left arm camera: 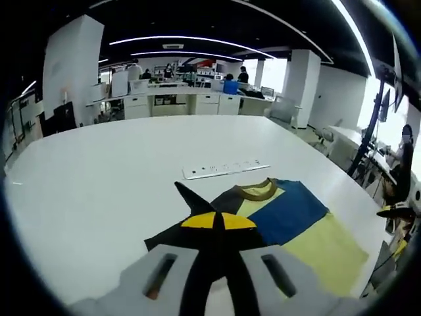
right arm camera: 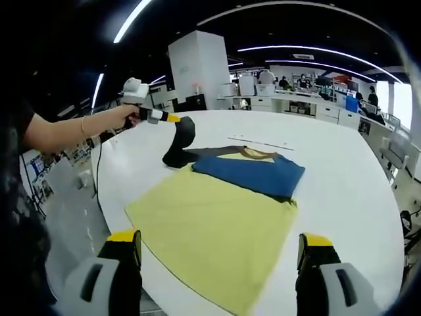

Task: Fold the garment on the visible template until the final outline fits inside the template.

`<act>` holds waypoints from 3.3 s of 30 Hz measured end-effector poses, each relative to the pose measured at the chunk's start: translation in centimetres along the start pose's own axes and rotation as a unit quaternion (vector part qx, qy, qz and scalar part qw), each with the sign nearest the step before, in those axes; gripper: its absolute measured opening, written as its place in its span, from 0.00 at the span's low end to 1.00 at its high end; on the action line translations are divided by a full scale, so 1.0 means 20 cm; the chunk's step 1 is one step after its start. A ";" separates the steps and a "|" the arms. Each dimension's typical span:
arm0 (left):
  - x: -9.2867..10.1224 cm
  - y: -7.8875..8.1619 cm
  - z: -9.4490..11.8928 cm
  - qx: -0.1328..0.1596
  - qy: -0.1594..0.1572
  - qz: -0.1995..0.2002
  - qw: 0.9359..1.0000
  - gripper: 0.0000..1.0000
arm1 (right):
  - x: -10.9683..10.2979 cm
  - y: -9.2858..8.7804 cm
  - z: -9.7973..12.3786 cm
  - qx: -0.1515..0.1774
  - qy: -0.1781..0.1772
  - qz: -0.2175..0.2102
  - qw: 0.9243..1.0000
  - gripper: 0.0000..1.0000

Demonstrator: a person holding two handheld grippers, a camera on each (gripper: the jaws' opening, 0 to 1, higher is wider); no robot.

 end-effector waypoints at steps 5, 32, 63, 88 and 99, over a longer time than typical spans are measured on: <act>0.07 0.04 -0.04 0.008 -0.014 0.002 1.000 0.00 | 0.00 0.00 0.00 -0.001 0.001 0.000 1.000 1.00; 0.43 0.10 -0.21 0.015 -0.077 -0.027 0.997 0.00 | 0.02 0.01 -0.02 0.001 -0.006 -0.011 1.000 1.00; 0.86 0.05 -0.40 0.010 -0.164 -0.026 0.986 0.00 | 0.07 -0.04 -0.04 -0.010 -0.012 -0.024 1.000 1.00; 1.10 -0.16 -0.53 -0.033 -0.211 -0.037 0.976 0.00 | 0.10 -0.07 -0.08 -0.022 -0.012 -0.036 0.999 1.00; 1.15 -0.36 -0.63 -0.087 -0.213 -0.082 0.970 0.00 | 0.13 -0.10 -0.10 -0.021 -0.013 -0.048 0.999 1.00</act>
Point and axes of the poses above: the point that each gripper's makers call its tool centre point, and the gripper's own axes: z roughly backward along the fingers, x roughly to its right, y roughly out of its top, the point moved 5 cm from there along z, roughly backward along the fingers, and after that the axes turned 7 degrees about z, right-handed, at the moved point
